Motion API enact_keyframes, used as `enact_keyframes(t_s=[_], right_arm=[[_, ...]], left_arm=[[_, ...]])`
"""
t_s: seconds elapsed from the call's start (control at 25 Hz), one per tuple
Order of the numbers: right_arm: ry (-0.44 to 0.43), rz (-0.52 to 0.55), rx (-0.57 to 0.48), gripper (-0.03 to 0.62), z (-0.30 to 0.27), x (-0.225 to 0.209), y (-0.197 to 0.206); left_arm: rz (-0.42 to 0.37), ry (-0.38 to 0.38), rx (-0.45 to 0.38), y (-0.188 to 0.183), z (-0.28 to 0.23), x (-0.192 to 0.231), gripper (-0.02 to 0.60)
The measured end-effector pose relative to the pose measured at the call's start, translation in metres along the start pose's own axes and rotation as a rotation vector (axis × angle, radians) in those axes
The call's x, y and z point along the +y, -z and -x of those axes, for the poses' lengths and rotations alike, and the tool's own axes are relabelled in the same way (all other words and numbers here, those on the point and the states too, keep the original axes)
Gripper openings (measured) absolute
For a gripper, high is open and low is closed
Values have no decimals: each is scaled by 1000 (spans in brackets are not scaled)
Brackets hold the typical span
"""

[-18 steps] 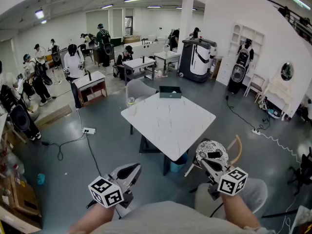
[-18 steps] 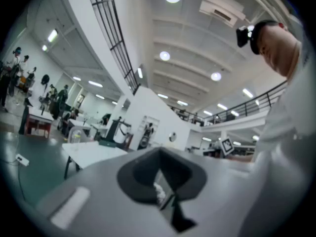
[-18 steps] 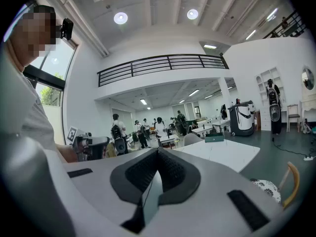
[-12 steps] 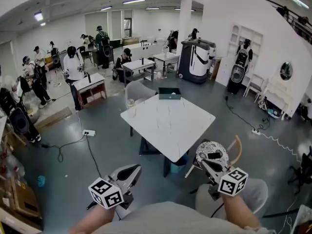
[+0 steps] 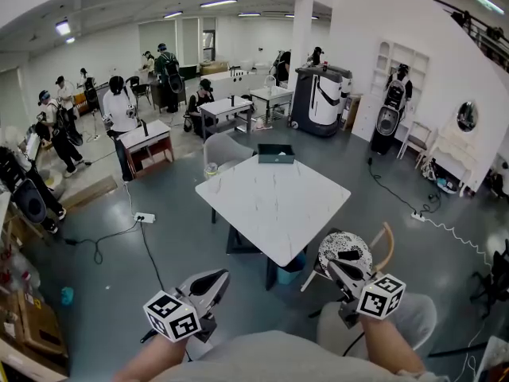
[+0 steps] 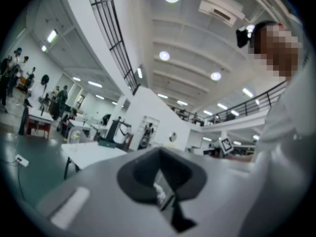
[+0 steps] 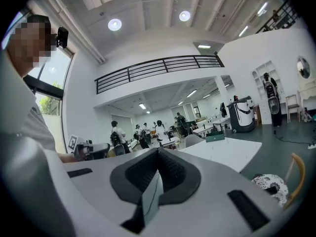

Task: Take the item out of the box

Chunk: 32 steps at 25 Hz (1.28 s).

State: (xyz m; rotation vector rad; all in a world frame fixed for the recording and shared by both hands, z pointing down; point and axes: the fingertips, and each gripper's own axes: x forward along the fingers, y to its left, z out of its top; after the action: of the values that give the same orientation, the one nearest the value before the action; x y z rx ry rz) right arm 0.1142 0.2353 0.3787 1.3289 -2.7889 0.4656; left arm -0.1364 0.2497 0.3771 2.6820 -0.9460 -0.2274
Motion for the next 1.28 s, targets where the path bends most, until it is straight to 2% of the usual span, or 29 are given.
enact_keyframes(t_s=[0.32,1.0,1.28], right_arm=[[-26,-21,-22,8,15,-23,-6],[-84,-29,-36,9,79,-104,-23],[-95,-24,-52,9,101,-121,-29]], left_arm=[[-2,-20,-6,8,-24,-14,0],[-1,-27,-4,25,-124,-83,0],[-19,-20,2,28,-149,-105,0]])
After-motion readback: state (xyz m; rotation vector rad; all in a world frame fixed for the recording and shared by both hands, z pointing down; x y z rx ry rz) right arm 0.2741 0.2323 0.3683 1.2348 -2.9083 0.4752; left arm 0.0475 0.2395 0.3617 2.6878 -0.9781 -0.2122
